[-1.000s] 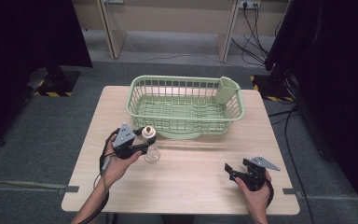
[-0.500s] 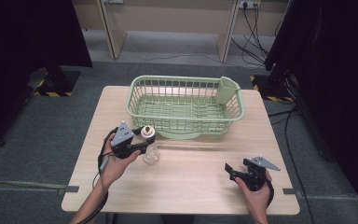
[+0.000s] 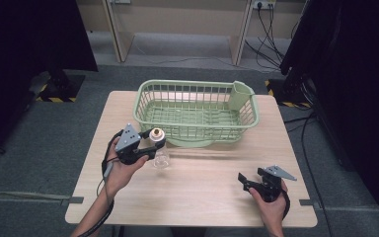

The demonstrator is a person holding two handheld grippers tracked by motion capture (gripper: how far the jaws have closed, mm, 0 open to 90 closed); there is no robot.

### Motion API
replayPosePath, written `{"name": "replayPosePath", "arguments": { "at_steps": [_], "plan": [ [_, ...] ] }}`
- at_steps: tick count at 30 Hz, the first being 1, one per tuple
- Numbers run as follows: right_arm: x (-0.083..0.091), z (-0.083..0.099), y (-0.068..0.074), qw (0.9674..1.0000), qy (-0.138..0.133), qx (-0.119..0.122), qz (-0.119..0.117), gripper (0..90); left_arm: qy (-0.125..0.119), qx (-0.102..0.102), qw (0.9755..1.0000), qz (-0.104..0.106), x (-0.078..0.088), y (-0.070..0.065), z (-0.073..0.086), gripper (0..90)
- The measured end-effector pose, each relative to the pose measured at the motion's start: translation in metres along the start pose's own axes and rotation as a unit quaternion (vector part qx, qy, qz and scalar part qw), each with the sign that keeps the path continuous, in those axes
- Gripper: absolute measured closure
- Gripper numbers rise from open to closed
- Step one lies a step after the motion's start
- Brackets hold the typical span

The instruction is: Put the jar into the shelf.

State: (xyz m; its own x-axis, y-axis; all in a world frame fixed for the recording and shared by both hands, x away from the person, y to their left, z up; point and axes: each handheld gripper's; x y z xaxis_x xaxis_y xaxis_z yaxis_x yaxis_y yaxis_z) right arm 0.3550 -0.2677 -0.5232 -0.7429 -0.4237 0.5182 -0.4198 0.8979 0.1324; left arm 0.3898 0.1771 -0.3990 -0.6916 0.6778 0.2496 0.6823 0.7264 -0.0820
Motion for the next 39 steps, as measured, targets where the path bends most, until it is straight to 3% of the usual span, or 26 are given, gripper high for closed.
{"name": "replayPosePath", "arguments": {
  "at_steps": [17,39],
  "plan": [
    [0.0,0.0,0.0,1.0,0.0,0.0,0.0,8.7,-0.009,-0.006,0.9999,0.002,0.0,-0.005,-0.035,45.9],
    [0.0,0.0,-0.001,1.0,0.0,-0.001,-0.001,8.7,-0.019,-0.005,0.9998,-0.011,0.001,-0.004,-0.065,45.9]
  ]
}}
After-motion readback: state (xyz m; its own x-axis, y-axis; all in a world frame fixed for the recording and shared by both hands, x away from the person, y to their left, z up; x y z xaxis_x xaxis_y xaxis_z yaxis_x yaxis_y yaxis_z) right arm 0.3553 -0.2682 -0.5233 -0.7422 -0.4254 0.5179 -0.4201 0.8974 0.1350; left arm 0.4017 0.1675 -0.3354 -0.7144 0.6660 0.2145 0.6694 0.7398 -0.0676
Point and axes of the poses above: each handheld gripper's, and its own axes: x roughly backward along the jaws, z roughly out of its underside, y roughly to its left, and after that the axes turned 7 degrees about x, right-handed
